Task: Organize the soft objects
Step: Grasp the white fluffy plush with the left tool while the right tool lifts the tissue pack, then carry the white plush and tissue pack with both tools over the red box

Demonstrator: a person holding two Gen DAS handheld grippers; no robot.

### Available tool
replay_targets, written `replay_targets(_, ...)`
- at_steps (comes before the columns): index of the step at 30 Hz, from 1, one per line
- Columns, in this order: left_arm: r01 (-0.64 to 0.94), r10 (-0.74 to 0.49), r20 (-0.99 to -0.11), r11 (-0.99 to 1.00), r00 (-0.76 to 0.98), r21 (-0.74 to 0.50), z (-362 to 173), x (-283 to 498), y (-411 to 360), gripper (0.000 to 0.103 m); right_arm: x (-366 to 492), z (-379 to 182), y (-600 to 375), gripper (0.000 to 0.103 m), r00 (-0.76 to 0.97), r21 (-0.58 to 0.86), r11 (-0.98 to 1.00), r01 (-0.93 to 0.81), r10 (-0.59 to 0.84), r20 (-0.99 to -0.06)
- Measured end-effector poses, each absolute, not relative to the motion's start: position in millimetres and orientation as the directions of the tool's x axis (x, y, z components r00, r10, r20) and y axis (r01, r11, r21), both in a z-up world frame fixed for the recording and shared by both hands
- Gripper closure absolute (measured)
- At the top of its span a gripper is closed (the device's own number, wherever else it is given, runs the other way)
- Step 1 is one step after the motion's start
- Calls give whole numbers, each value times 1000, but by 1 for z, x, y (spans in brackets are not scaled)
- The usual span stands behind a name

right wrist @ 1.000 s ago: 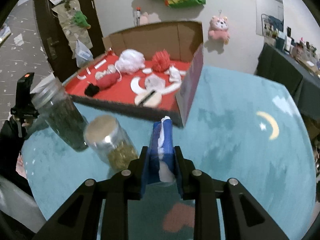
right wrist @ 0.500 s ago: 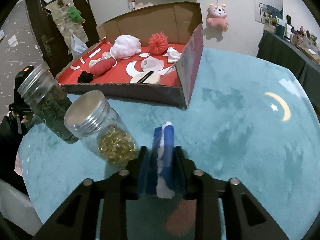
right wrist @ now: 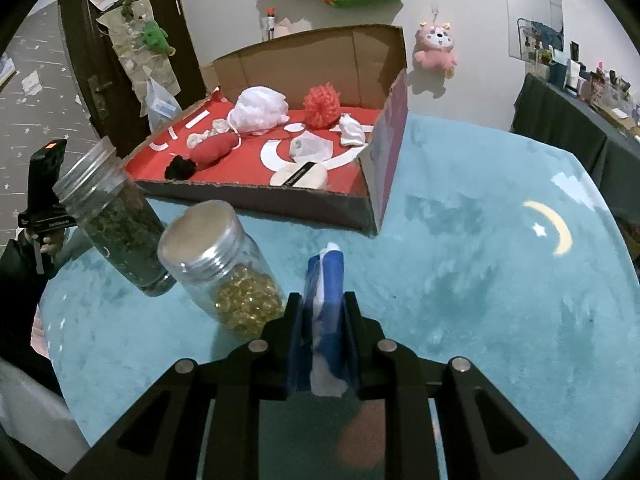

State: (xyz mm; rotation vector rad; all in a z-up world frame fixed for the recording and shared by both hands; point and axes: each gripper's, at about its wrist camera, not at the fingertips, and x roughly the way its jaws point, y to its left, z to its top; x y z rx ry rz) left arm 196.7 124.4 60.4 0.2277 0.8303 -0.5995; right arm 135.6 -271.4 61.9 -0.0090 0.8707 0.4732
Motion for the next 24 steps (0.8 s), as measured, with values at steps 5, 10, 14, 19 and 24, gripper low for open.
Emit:
replay_targets(5, 568, -413, -734, 822, 539, -46, 68, 189, 130, 87, 133, 67, -274, 82, 559, 186, 897, -401, 400, -726)
replay_targets(10, 556, -401, -735, 830, 546, -40, 71, 186, 133, 87, 131, 67, -274, 82, 557, 181, 898, -401, 396, -730)
replay_targets(14, 551, -401, -731, 834, 552, -42, 72, 184, 136, 87, 131, 69, -275, 82, 560, 178, 899, -401, 394, -729)
replay_targets(19, 561, -413, -713, 827, 567, -33, 83, 182, 135, 87, 134, 81, -272, 82, 574, 147, 892, -427, 393, -718)
replay_targets(24, 581, -419, -704, 814, 573, -11, 94, 185, 131, 87, 142, 93, -265, 82, 582, 120, 881, -457, 399, -709)
